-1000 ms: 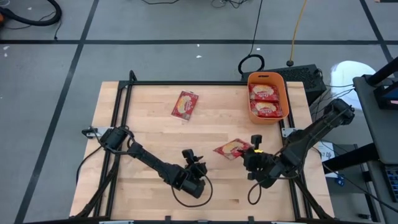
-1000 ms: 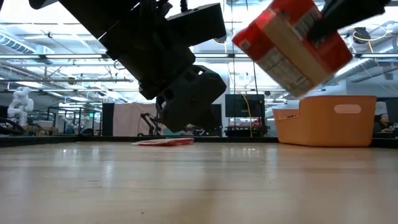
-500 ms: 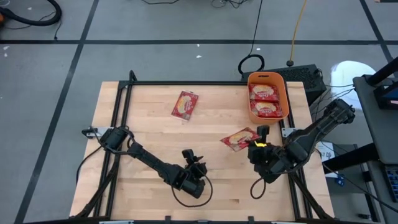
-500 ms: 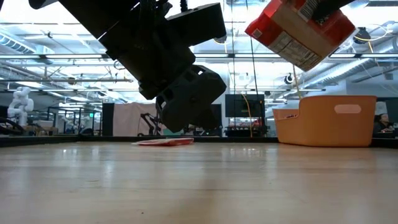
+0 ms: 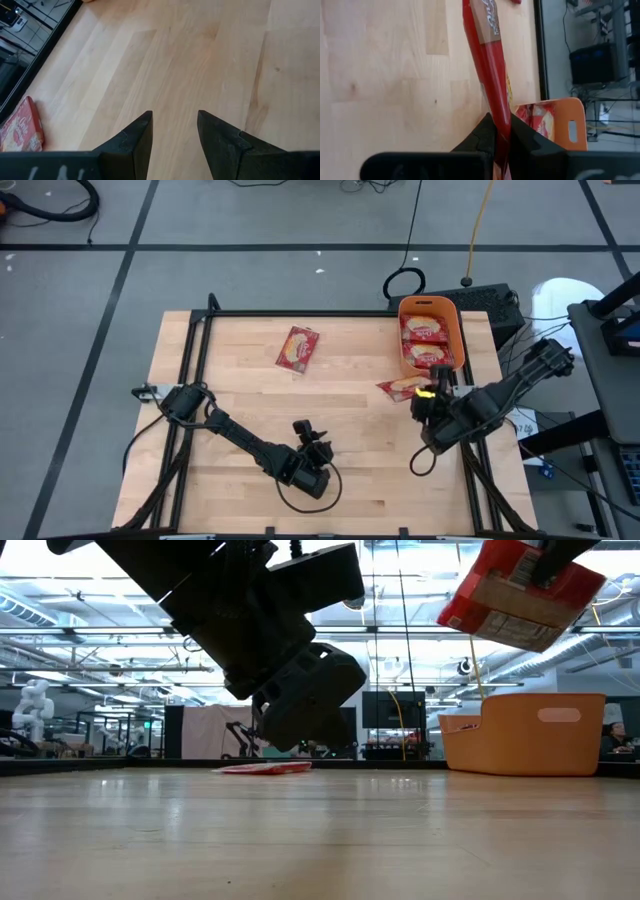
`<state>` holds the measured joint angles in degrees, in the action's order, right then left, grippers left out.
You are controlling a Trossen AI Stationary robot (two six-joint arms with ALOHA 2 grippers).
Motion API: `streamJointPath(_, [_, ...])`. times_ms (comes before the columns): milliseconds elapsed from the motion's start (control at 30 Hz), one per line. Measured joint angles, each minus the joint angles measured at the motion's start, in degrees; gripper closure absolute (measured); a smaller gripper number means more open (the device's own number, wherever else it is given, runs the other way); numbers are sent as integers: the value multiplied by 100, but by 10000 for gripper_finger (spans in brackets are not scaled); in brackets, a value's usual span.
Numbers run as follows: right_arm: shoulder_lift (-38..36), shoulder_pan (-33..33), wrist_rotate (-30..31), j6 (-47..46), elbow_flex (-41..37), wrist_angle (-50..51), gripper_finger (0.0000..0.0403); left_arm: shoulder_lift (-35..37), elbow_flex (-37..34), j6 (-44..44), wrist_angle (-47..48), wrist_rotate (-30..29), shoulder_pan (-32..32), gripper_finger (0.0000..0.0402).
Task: Sort popcorn bags into baskets
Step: Put the red popcorn bag into the orange container
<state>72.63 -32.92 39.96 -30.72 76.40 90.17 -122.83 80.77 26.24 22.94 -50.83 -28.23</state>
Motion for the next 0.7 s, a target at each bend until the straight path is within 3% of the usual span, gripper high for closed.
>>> streamJointPath(233, [-458,497,-126,447,-7,-10,387,0,0,-20,-53,0,-7,243])
streamJointPath(700, [-1422,2165,-105,1426,-207,-13,387,0,0,-20,-55,0,-9,243])
